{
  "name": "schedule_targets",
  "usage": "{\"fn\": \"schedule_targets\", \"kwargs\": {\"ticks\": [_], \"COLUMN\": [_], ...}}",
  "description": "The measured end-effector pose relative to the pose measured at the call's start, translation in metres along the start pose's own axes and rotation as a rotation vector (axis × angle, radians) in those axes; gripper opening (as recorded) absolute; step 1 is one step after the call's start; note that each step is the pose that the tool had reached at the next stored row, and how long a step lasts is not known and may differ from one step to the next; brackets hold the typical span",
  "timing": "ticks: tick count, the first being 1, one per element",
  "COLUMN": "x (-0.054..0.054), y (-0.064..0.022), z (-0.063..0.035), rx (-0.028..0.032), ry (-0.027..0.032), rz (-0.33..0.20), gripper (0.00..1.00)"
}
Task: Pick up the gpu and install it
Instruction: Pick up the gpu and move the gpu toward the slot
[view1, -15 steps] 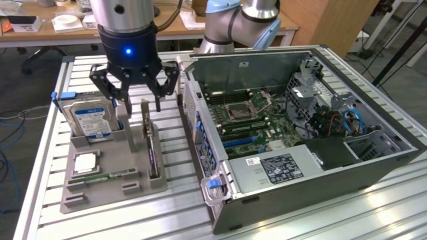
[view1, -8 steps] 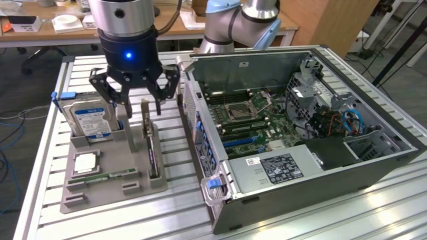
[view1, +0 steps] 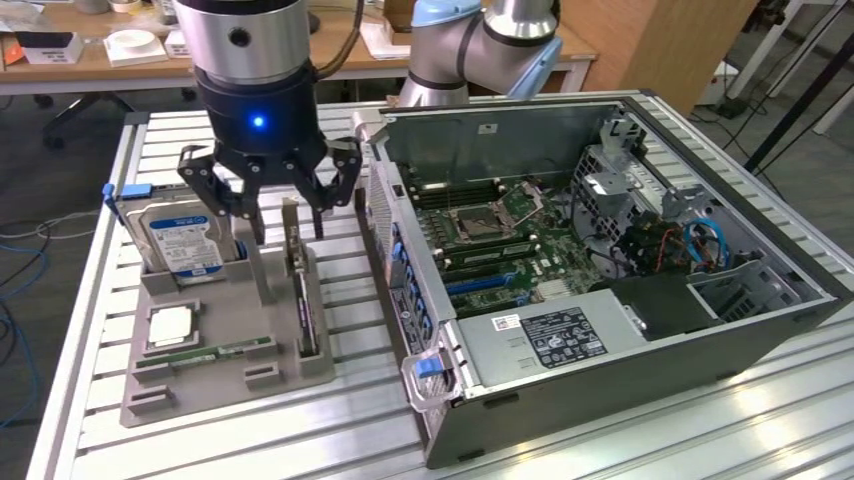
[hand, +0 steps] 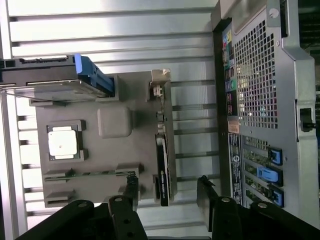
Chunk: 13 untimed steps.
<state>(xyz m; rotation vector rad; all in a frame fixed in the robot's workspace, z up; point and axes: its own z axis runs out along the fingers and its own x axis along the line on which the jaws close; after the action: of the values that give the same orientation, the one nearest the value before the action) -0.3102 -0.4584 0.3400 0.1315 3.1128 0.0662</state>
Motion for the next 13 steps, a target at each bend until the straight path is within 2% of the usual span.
{"fn": "schedule_targets", "kwargs": {"ticks": [6, 13], "x": [0.0, 0.0], "y": [-0.0074, -0.0089], "z": [0.0017, 0.0132], "rx": [0.0, 0.0], "ry": [0.0001, -0.0003], "rz": [0.0, 0.0], "gripper": [0.59, 0.59]}}
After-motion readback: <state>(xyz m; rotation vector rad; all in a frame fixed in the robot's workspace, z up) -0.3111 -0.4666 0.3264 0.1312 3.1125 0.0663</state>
